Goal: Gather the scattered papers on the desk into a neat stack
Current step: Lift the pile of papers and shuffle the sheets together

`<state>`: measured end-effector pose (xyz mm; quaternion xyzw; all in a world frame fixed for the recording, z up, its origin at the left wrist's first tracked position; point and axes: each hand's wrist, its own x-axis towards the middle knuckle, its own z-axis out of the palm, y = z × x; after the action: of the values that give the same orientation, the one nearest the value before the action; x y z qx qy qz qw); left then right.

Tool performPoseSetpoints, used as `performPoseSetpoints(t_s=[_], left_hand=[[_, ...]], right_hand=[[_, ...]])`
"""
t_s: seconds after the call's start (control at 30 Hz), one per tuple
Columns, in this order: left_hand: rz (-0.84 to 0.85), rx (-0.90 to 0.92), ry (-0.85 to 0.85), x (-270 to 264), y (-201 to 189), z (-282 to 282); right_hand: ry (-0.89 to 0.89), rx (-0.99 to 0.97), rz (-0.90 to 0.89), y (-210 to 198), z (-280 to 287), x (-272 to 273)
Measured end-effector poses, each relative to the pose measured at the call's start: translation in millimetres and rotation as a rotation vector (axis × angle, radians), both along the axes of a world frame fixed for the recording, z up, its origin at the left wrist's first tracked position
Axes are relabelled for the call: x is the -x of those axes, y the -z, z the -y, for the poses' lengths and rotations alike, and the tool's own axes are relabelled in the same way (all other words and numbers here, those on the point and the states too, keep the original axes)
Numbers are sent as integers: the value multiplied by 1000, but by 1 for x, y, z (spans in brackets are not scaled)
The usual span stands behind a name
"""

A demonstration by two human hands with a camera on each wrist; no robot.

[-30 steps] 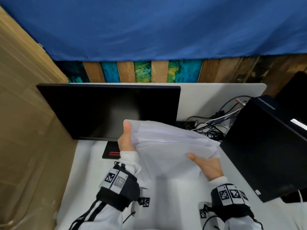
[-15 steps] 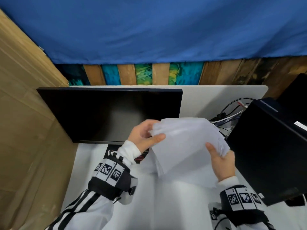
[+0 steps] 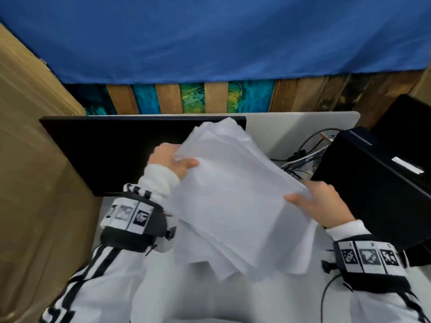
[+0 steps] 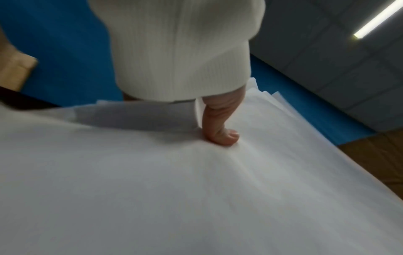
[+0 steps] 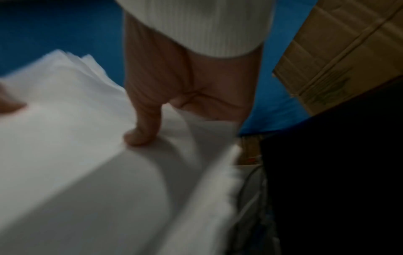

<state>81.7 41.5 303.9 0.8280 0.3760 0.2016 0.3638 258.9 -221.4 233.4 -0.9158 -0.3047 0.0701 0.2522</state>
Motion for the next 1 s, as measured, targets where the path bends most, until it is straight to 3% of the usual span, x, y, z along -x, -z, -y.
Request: performPoseSetpoints(t_s=[0.07, 0.2, 0.27, 0.33, 0.5, 0.6, 0.7, 0.87, 1.0], left_hand=[[100, 74, -26, 15, 7, -19], [220, 181, -142, 36, 28, -35], [287, 249, -155, 43, 35, -33], [335, 312, -147, 48, 45, -28], [410, 457, -163, 55, 75, -20], [471, 440, -77, 59, 87, -24], [371, 435, -59, 63, 109, -20], [93, 606, -347, 65, 186, 4], [184, 670, -421, 55, 189, 4]], right_hand=[[-12, 37, -87, 12, 13, -7], [-31, -511, -532, 29, 25, 4], [-30, -603, -632, 40, 23, 15], [-9, -691, -658, 52, 15, 25], [147, -863, -482, 50, -10, 40], [170, -966, -407, 41, -18, 38], [197, -877, -389, 57, -18, 41], [405, -594, -585, 132, -25, 55], [499, -619, -575, 136, -30, 52]])
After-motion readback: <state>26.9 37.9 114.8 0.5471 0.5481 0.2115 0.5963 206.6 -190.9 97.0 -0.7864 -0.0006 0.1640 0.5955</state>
